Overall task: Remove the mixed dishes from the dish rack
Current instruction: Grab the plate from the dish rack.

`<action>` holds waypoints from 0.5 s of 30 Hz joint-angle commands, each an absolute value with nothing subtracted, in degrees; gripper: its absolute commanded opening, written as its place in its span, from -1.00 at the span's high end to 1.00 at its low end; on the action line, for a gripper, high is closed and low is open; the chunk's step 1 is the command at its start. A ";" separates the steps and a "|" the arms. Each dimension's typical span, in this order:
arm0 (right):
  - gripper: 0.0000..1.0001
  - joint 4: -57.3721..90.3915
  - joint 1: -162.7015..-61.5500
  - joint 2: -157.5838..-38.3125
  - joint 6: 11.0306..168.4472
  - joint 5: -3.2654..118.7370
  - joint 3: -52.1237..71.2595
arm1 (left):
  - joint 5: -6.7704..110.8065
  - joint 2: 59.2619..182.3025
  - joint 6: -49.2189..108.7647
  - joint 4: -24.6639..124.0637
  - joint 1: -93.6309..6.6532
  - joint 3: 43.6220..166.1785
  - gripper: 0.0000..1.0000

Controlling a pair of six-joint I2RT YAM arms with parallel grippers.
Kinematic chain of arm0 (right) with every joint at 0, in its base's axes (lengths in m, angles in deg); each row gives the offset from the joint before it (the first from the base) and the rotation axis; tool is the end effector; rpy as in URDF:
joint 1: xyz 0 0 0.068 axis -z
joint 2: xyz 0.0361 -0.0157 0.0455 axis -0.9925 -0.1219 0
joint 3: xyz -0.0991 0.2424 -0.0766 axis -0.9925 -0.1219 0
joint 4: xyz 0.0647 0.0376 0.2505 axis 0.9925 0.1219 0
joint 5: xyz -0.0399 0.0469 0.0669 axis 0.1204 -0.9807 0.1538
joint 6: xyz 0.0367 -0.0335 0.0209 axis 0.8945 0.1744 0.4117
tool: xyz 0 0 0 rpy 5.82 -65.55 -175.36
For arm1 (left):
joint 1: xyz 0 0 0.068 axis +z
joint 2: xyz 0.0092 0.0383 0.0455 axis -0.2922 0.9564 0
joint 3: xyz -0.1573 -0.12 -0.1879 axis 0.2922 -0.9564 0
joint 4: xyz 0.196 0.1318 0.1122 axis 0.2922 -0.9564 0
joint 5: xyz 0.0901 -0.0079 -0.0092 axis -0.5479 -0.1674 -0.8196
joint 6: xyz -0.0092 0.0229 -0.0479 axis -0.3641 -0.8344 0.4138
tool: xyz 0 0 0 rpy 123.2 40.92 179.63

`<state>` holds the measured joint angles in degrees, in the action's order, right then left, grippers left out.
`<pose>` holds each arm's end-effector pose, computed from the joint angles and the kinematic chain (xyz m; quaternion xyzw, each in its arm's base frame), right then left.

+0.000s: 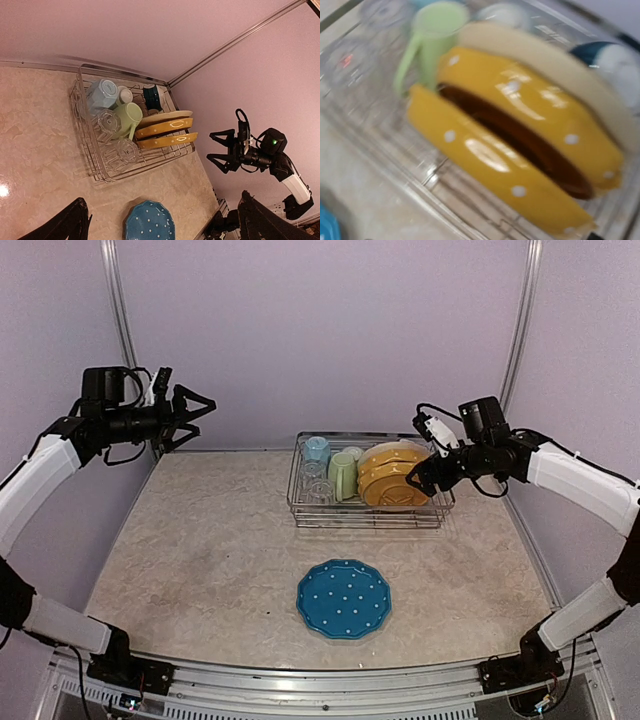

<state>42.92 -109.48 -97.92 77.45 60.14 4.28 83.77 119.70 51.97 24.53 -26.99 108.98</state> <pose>0.2826 0.1444 0.3209 -0.2662 0.8566 0.1206 0.4253 0.2777 -0.0722 0.3995 0.0296 0.7983 -0.4599 0.3877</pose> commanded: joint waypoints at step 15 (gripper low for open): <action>-0.76 48.03 -102.81 -106.39 39.56 43.65 10.74 | 87.52 122.71 53.26 25.37 -25.91 109.54 -0.98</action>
<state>44.21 -104.19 -102.49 46.87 45.69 6.40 86.43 122.35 53.13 24.79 -25.66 108.98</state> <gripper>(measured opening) 0.889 0.990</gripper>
